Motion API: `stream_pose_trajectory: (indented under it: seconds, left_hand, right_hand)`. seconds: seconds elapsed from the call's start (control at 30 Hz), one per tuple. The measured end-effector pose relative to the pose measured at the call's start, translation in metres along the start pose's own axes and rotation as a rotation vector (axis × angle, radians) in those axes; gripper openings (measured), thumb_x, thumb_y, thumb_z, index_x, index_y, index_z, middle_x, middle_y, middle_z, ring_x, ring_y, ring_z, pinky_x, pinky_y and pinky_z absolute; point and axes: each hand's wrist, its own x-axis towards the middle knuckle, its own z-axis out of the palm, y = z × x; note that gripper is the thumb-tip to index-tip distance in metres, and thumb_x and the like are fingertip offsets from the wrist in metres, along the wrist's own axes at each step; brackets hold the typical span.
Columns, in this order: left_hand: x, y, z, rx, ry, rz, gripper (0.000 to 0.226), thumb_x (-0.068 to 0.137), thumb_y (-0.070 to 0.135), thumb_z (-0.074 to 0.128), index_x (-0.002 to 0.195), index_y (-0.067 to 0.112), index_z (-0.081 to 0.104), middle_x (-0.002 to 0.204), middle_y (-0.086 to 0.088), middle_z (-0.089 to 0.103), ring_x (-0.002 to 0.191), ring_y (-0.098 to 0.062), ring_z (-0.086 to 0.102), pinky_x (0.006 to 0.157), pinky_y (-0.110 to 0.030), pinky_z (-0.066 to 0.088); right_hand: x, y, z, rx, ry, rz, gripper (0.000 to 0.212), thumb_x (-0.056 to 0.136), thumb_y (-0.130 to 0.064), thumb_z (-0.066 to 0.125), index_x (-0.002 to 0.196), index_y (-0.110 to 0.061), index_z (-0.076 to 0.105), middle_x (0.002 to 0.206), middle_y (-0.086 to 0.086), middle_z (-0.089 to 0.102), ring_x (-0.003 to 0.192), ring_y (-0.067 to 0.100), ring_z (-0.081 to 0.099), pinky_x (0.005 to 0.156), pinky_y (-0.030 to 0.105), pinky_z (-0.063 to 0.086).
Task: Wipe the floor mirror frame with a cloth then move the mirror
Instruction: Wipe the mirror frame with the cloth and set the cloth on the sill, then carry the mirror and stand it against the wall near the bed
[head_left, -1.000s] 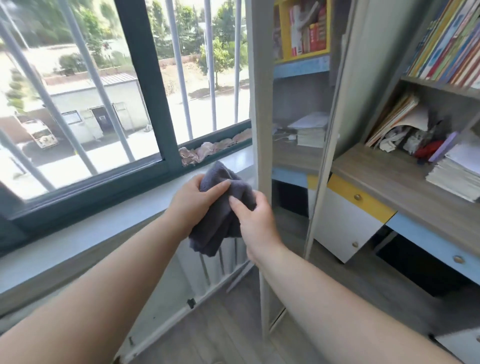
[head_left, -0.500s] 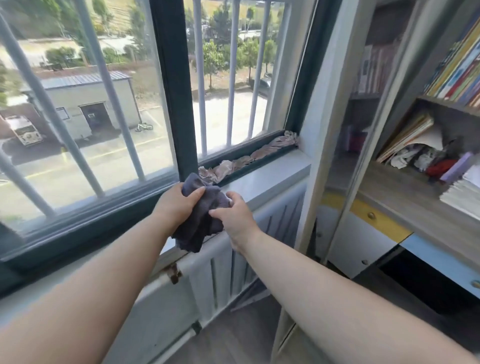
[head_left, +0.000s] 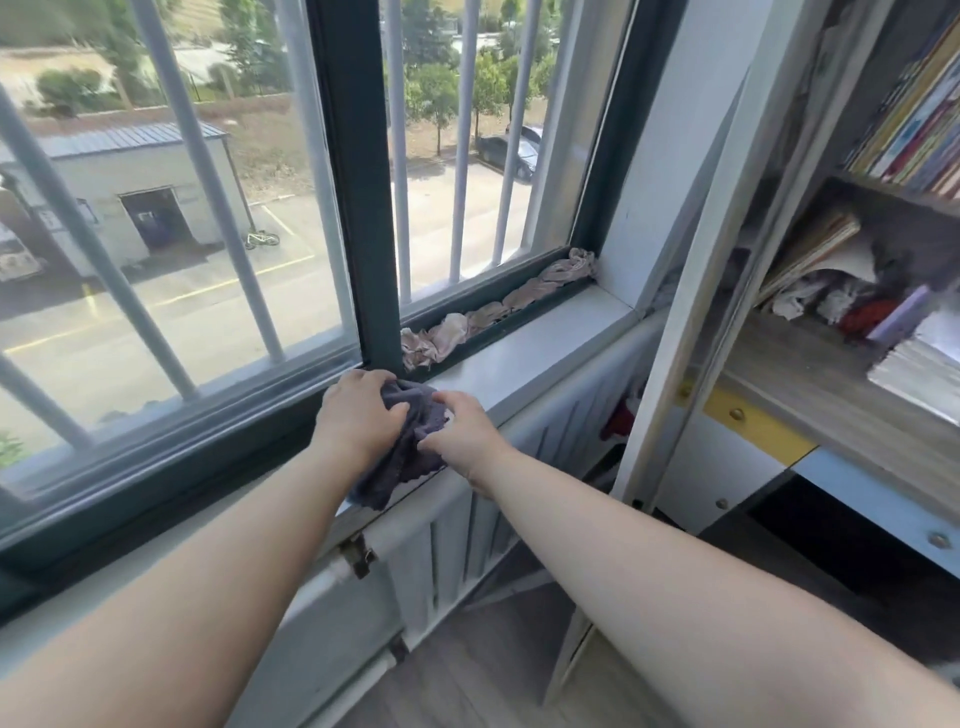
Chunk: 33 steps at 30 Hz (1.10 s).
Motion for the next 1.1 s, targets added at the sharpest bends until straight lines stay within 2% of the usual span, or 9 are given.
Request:
stream_pose_trajectory:
  seconds: [0.13, 0.23, 0.4, 0.6, 0.73, 0.87, 0.93, 1.03, 1.1]
  left_hand:
    - [0.002, 0.025, -0.004, -0.075, 0.021, 0.126, 0.042, 0.089, 0.023, 0.061, 0.13, 0.015, 0.061, 0.135, -0.01, 0.059, 0.126, -0.028, 0.052, 0.107, -0.038, 0.041]
    - [0.002, 0.05, -0.007, -0.121, 0.01, 0.225, 0.036, 0.092, 0.02, 0.06, 0.127, 0.015, 0.064, 0.133, -0.005, 0.062, 0.12, -0.023, 0.058, 0.101, -0.037, 0.045]
    - [0.003, 0.092, -0.004, -0.132, -0.048, 0.375, 0.031, 0.091, 0.015, 0.054, 0.116, 0.023, 0.069, 0.121, 0.0, 0.067, 0.11, -0.02, 0.062, 0.091, -0.033, 0.05]
    - [-0.009, 0.147, 0.006, -0.317, -0.158, 0.479, 0.038, 0.09, -0.002, 0.049, 0.117, 0.017, 0.067, 0.111, 0.003, 0.069, 0.097, -0.011, 0.065, 0.082, -0.018, 0.047]
    - [-0.011, 0.172, 0.011, -0.555, -0.178, 0.481, 0.02, 0.099, 0.021, 0.053, 0.114, 0.026, 0.065, 0.113, 0.001, 0.069, 0.105, -0.016, 0.064, 0.099, -0.042, 0.05]
    - [-0.025, 0.198, 0.007, -0.841, -0.205, 0.474, 0.043, 0.102, 0.047, 0.036, 0.124, 0.019, 0.06, 0.109, -0.003, 0.067, 0.106, -0.02, 0.063, 0.101, -0.042, 0.047]
    - [-0.035, 0.208, 0.0, -0.97, -0.222, 0.514, 0.056, 0.099, 0.056, 0.034, 0.13, 0.017, 0.057, 0.108, -0.007, 0.065, 0.111, -0.024, 0.061, 0.102, -0.037, 0.044]
    - [-0.05, 0.217, -0.01, -1.068, -0.227, 0.618, 0.063, 0.09, 0.066, 0.035, 0.129, 0.021, 0.057, 0.122, 0.01, 0.065, 0.117, -0.005, 0.058, 0.106, -0.037, 0.042]
    - [-0.056, 0.22, -0.014, -1.101, -0.235, 0.668, 0.068, 0.085, 0.068, 0.043, 0.139, 0.027, 0.049, 0.133, 0.014, 0.06, 0.126, -0.002, 0.053, 0.109, -0.041, 0.04]
  right_hand:
    - [-0.009, -0.012, -0.02, -0.12, 0.171, -0.123, 0.04, 0.084, 0.0, 0.056, 0.123, -0.005, 0.058, 0.133, 0.013, 0.05, 0.123, 0.025, 0.051, 0.096, 0.022, 0.041]
    - [-0.021, -0.017, -0.032, -0.136, 0.264, -0.261, 0.035, 0.082, 0.002, 0.052, 0.114, -0.008, 0.062, 0.123, 0.01, 0.053, 0.116, 0.021, 0.052, 0.103, 0.032, 0.044]
    - [-0.051, -0.014, -0.063, -0.2, 0.404, -0.424, 0.042, 0.076, 0.01, 0.047, 0.108, -0.01, 0.066, 0.11, 0.004, 0.059, 0.098, 0.012, 0.052, 0.082, 0.014, 0.042]
    - [-0.092, -0.007, -0.109, -0.213, 0.468, -0.5, 0.049, 0.077, 0.011, 0.046, 0.115, -0.011, 0.067, 0.126, 0.003, 0.062, 0.116, 0.013, 0.057, 0.097, 0.025, 0.049]
    - [-0.122, -0.005, -0.128, -0.145, 0.529, -0.539, 0.043, 0.073, 0.012, 0.043, 0.095, -0.006, 0.074, 0.107, 0.006, 0.072, 0.095, 0.008, 0.068, 0.088, 0.016, 0.053]
    - [-0.139, -0.004, -0.156, 0.009, 0.736, -0.491, 0.036, 0.072, 0.006, 0.042, 0.069, -0.013, 0.073, 0.064, 0.002, 0.068, 0.063, 0.017, 0.068, 0.067, 0.037, 0.06]
    - [-0.132, -0.001, -0.18, 0.117, 0.866, -0.387, 0.044, 0.077, 0.01, 0.043, 0.061, -0.023, 0.068, 0.061, 0.001, 0.065, 0.061, 0.016, 0.063, 0.067, 0.041, 0.057]
    - [-0.113, 0.001, -0.215, 0.161, 1.009, -0.304, 0.043, 0.08, -0.003, 0.048, 0.06, -0.037, 0.066, 0.067, -0.003, 0.065, 0.072, 0.028, 0.066, 0.071, 0.043, 0.057]
    - [-0.099, 0.0, -0.234, 0.126, 1.006, -0.251, 0.032, 0.084, -0.006, 0.052, 0.07, -0.031, 0.067, 0.074, -0.004, 0.065, 0.077, 0.023, 0.063, 0.07, 0.03, 0.053]
